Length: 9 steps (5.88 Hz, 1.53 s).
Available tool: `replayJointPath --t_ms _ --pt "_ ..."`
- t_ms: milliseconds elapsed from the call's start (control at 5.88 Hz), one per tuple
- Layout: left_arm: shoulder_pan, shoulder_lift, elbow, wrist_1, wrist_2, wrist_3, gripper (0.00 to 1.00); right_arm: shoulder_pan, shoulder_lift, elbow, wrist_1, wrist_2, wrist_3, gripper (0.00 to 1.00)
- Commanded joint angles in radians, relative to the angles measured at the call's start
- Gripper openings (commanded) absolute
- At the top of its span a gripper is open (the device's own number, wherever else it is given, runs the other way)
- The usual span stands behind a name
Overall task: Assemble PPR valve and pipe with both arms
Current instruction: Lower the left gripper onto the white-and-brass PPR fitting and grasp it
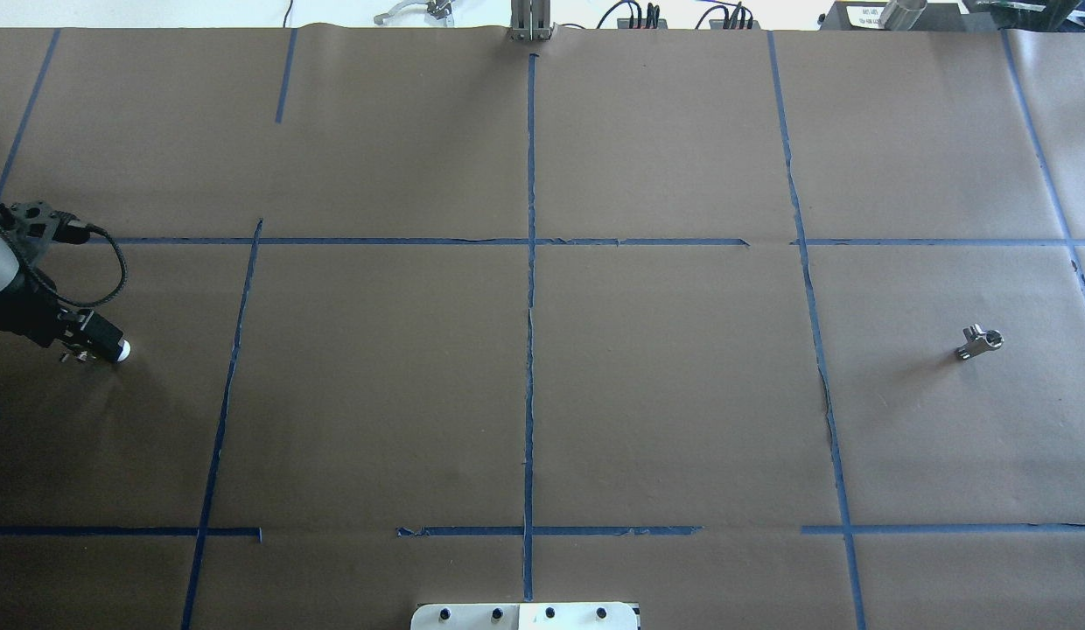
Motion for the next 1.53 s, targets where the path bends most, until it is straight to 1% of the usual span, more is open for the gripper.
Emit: replayJointPath --t_ms 0,170,340,510,680,850,1020,1190,1359 --pt "0.012 -0.021 0.046 -0.035 0.0 0.004 0.97 0.0 0.0 0.0 0.005 0.0 0.0 1.0" --pt "0.012 -0.019 0.057 -0.057 0.002 0.004 0.9 -0.001 0.0 0.0 0.02 0.0 0.0 1.0" --pt "0.011 -0.016 0.056 -0.058 0.002 0.006 0.65 0.0 0.0 0.0 0.022 0.0 0.0 1.0" --pt "0.009 -0.012 0.047 -0.058 0.002 0.003 0.3 -0.001 0.0 0.0 0.026 0.0 0.0 1.0" --pt "0.003 -0.009 0.035 -0.058 0.002 -0.001 0.05 0.0 0.0 0.0 0.028 0.0 0.0 1.0" --pt "0.0 -0.007 0.027 -0.058 0.003 -0.001 0.0 -0.001 0.0 0.002 0.028 0.0 0.0 1.0" --pt "-0.018 -0.01 -0.001 -0.057 0.003 -0.005 0.0 -0.001 0.0 0.002 0.028 0.0 0.0 1.0" --pt "-0.024 -0.031 -0.062 -0.042 0.002 -0.04 0.0 -0.001 0.0 0.006 0.028 0.0 0.0 1.0" --pt "-0.017 -0.149 -0.062 -0.016 -0.002 -0.168 0.0 -0.001 0.0 0.006 0.028 0.0 0.0 1.0"
